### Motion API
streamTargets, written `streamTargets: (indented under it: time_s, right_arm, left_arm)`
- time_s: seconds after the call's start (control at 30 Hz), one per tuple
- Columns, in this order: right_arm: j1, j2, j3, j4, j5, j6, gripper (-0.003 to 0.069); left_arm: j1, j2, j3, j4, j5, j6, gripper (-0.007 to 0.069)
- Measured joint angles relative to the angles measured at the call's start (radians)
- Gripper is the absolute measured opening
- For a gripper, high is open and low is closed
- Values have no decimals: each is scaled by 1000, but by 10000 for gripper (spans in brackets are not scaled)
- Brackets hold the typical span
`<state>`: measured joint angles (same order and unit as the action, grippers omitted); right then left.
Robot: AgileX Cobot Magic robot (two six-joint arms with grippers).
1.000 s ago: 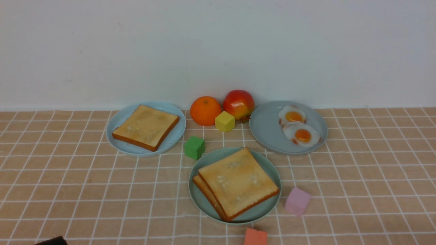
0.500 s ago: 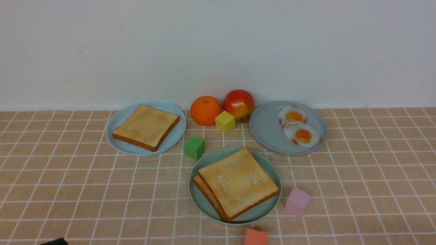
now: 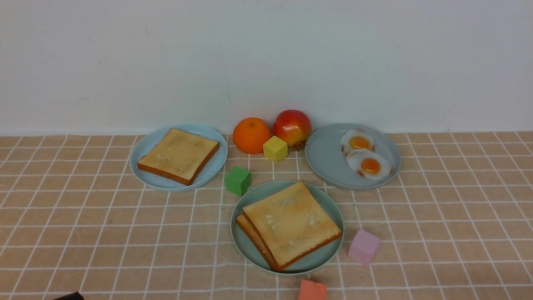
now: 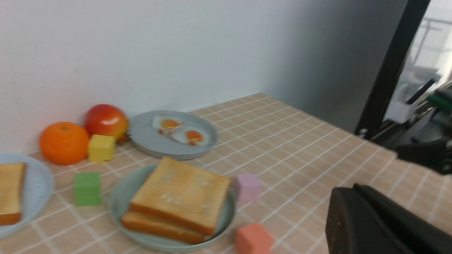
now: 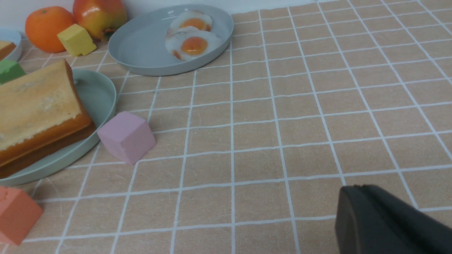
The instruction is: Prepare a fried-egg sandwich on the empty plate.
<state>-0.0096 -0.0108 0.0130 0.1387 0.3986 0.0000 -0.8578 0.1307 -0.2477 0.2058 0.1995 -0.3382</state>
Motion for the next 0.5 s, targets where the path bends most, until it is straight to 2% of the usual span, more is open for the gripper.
streamTargets:
  time_s: [0.03,0.07,0.1,0.13,0.27,0.3,0.33,0.5]
  right_arm:
    - [0,0,0,0,0,0,-4]
    - [0,0,0,0,0,0,-4]
    - [0,0,0,0,0,0,-4]
    - [0,0,0,0,0,0,-4]
    - [0,0,0,0,0,0,-3]
    - [0,0,0,0,0,0,-3]
    - [0,0,0,0,0,0,-3]
    - [0,0,0,0,0,0,1]
  left_arm:
    - [32,-9,5,-1,-2,7,-13]
    - [131,-46,39,-29,-12,40,-13]
    - [184,-64,59,-49,-15,57,-13]
    - [198,-69,59,-55,-15,57,-13]
    - [513,-141,193,-196,-29,128,-13]
    - [513,-141,200,-196,-29,129,-13]
    - [581,-141,234,-219,-26,134,-13]
    - [716,-141,279,-273,172,142,-13]
